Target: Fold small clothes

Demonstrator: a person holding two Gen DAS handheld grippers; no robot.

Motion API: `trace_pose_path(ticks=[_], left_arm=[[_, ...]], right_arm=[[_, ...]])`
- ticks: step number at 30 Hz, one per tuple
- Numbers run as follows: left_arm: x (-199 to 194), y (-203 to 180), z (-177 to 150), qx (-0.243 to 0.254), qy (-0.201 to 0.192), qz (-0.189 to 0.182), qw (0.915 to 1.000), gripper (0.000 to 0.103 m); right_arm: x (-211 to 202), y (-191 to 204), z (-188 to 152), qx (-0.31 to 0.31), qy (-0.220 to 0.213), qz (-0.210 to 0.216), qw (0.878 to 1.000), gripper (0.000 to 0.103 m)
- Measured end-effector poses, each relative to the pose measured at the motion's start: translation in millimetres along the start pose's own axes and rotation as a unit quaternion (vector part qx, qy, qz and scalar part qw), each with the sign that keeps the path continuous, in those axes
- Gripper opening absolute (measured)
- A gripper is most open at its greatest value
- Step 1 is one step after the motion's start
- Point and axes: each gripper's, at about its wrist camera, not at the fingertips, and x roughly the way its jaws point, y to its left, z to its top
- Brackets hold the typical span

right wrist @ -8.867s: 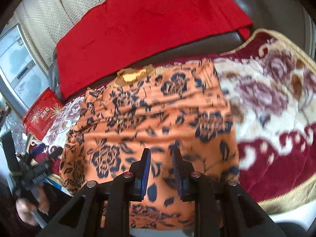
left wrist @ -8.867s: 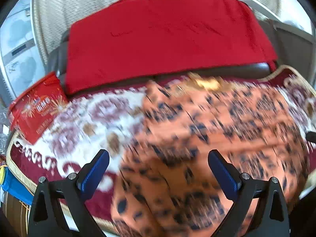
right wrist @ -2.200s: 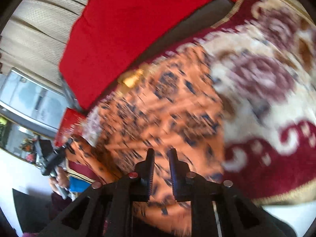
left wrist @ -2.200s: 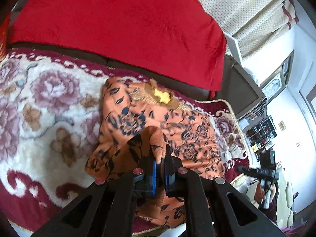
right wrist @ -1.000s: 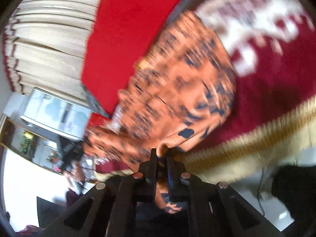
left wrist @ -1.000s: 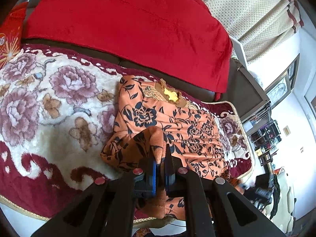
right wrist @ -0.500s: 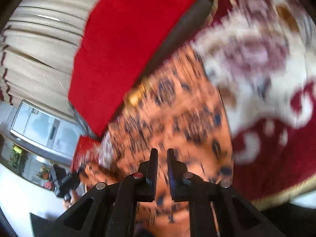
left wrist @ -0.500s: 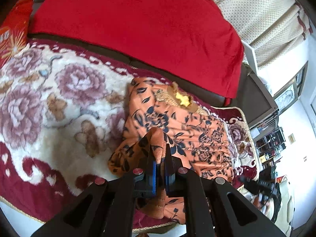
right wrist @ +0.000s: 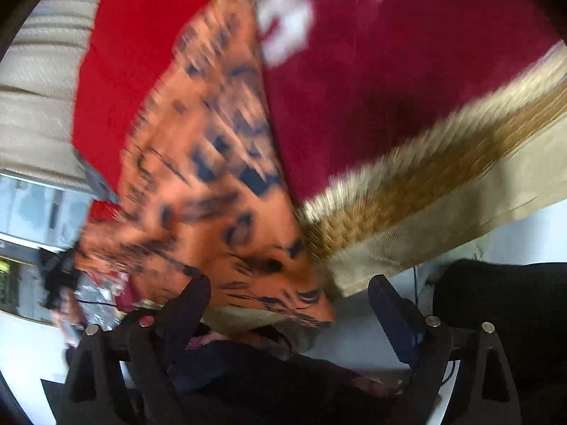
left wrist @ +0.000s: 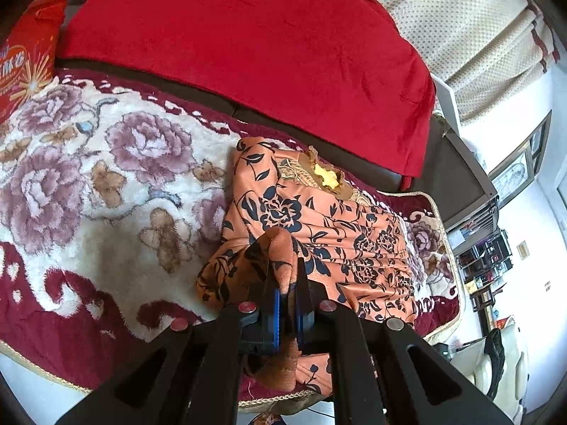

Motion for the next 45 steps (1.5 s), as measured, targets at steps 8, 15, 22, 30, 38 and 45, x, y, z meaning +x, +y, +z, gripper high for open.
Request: trace_pose_path(ticks=[8,15,22,30,38,45], left_arm=[[-8.4,-4.8,-1.8,0.016,0.003,0.005,0.9998,0.007],[-8.6,-3.3,2.3,0.014,0.004,-0.003,0.9999,0.007],[13.4,-6.3,34.6,0.010,0.014,0.013,0.9998,0.007],[55.7,23.7,61.9,-0.045,0.034,0.026,0.9981,0.007],[64.2,39.6,56.1,-0.077,0.039,0.015,0.9962,0.007],[77.1,34.1,102.0,-0.098,0.025,0.008,0.9948,0.007]], right_arm=[[33.8,14.8,-7.4,-0.011,0.014,0.017,1.000,0.008],[-48.8,52.4,2.9,-0.030,-0.078,0.129,0.988,0.007],[-92.1,100.5,84.0,-0.054,-0.146,0.196,0.968,0.007],[-43.2,88.1,171.3,0.012,-0.137,0.162,0.977,0.007],[-22.7,55.7,191.4,0.057,-0.140,0.179,0.972,0.007],[-60.5,76.5,223.8,0.059,-0.189,0.215,0.956,0.007]])
